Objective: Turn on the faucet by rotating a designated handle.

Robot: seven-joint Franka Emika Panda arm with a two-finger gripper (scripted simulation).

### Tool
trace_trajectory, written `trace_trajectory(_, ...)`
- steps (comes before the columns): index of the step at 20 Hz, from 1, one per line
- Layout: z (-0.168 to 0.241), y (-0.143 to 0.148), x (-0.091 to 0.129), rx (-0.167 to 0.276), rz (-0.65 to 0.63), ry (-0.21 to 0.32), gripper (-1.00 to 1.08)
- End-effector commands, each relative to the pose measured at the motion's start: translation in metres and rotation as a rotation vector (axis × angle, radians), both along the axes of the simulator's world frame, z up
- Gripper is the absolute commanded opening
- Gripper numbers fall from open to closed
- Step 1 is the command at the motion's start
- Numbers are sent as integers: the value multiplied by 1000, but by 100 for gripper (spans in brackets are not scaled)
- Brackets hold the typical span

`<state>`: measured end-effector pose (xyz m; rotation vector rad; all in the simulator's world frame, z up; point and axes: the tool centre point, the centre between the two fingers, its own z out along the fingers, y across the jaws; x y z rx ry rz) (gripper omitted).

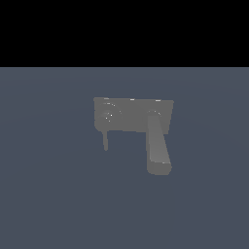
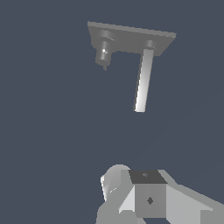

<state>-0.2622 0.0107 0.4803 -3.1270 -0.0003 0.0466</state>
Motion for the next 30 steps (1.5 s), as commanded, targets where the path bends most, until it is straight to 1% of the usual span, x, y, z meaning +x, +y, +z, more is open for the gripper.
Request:
trace_trajectory(1, -26, -19, 3, 3, -47, 57, -22)
trace_trajectory(2, -58, 4, 13, -24, -8, 102, 28)
trace_trajectory(3, -70, -6, 19, -33, -8, 111, 29)
trace_trajectory(4, -92, -11, 25, 15, -93, 137, 19)
trace_trajectory(5, -93, -14, 25, 17, -98, 138, 19)
trace_trajectory(6, -96, 0, 39, 38, -110, 127, -21)
trace_trajectory(7, -117, 10, 42, -8, -117, 149, -22)
trace_trajectory(8, -145, -10, 40, 24, -203, 189, 4)
trace_trajectory(9, -146, -12, 40, 26, -208, 192, 4)
trace_trajectory(10, -165, -6, 43, -3, -228, 209, 43)
trace_trajectory(11, -187, 8, 40, 3, -229, 239, 13)
trace_trajectory(12, -195, 2, 53, 28, -310, 231, 45)
trace_trajectory(13, -186, 6, 79, -39, -262, 173, 55)
trace_trajectory(14, -186, 9, 78, -43, -259, 170, 55)
trace_trajectory(15, -212, 16, 66, -10, -343, 212, 39)
trace_trajectory(16, -217, 2, 68, 2, -372, 227, 39)
trace_trajectory(17, -220, -6, 92, 41, -463, 211, 86)
trace_trajectory(18, -216, -26, 87, 60, -507, 203, 86)
trace_trajectory(19, -239, -6, 73, 20, -418, 224, 74)
trace_trajectory(20, -246, 21, 74, -6, -360, 238, 74)
trace_trajectory(21, -246, 0, 115, 6, -455, 207, 26)
trace_trajectory(22, -235, -31, 106, 17, -544, 178, 26)
trace_trajectory(23, -254, 20, 106, 31, -488, 202, 72)
trace_trajectory(24, -244, -3, 149, 46, -569, 145, 58)
trace_trajectory(25, -237, -12, 144, 50, -594, 127, 58)
trace_trajectory(26, -268, -10, 131, 69, -667, 188, 80)
trace_trajectory(27, -292, 55, 117, 78, -577, 223, 81)
trace_trajectory(28, -274, 19, 162, 92, -598, 130, 92)
trace_trajectory(29, -304, 35, 145, 94, -682, 183, 83)
trace_trajectory(30, -306, 31, 145, 94, -690, 188, 83)
